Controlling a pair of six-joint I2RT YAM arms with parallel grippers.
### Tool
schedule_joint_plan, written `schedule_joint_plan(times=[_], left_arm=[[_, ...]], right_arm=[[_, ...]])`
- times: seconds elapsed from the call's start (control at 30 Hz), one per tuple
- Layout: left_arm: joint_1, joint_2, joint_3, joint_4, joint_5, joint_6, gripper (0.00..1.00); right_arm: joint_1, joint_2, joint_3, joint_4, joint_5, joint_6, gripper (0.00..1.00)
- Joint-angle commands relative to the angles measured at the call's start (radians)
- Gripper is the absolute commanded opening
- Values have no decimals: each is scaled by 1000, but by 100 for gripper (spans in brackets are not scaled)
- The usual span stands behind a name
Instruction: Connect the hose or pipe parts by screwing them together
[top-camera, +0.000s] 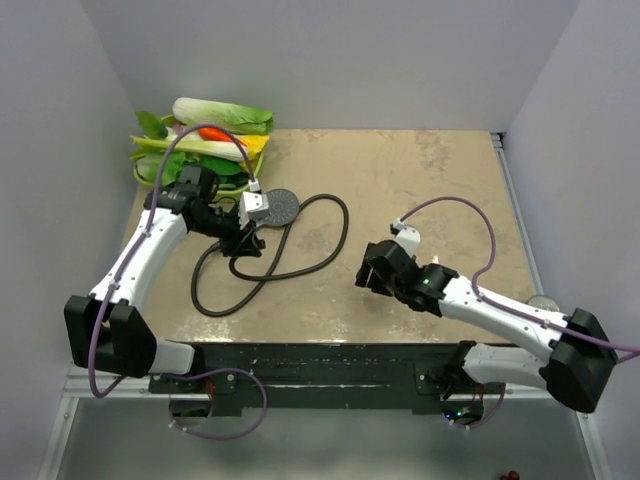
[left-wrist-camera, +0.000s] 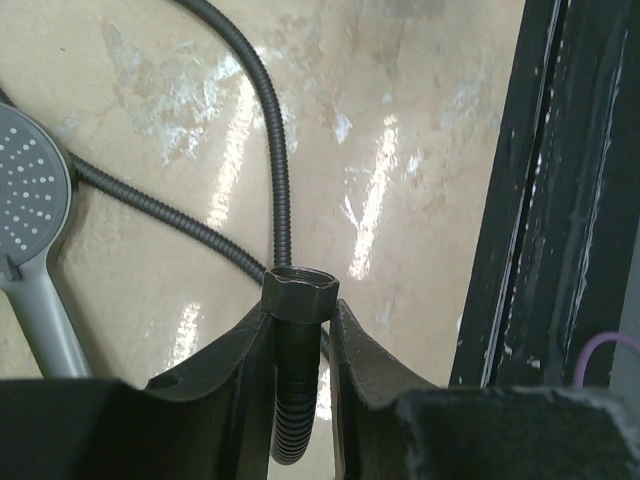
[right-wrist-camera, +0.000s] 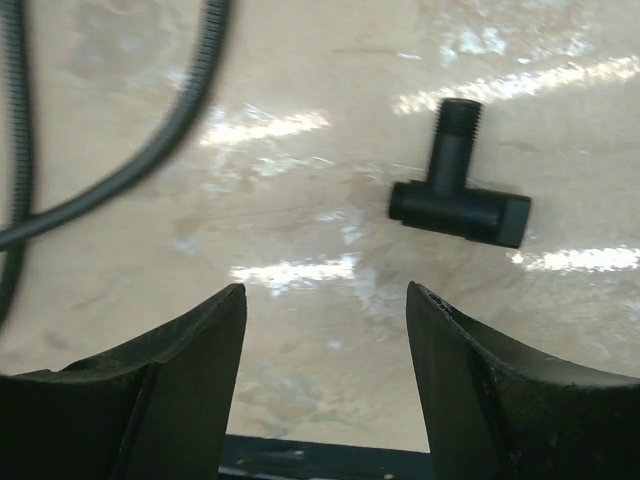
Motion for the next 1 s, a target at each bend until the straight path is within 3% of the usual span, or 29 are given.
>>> schedule_joint_plan(times=[0.0,0.4,0.5,0.97], left_arm=[[-26,-64,-16,-116,-95,230,0],[-51,-66,-42,-197,-297,308,0],[-51,-69,-38,-199,-278,305,0],[-51,-104,-9,-183,-259,257,0]], right_arm=[[-14,99,65,-101,97,-24,68],[-133,220,116,-75,126,-136,69],[-164,260,131,-60,121,-167,68],[-192,524,281,15,-44,-325,45]])
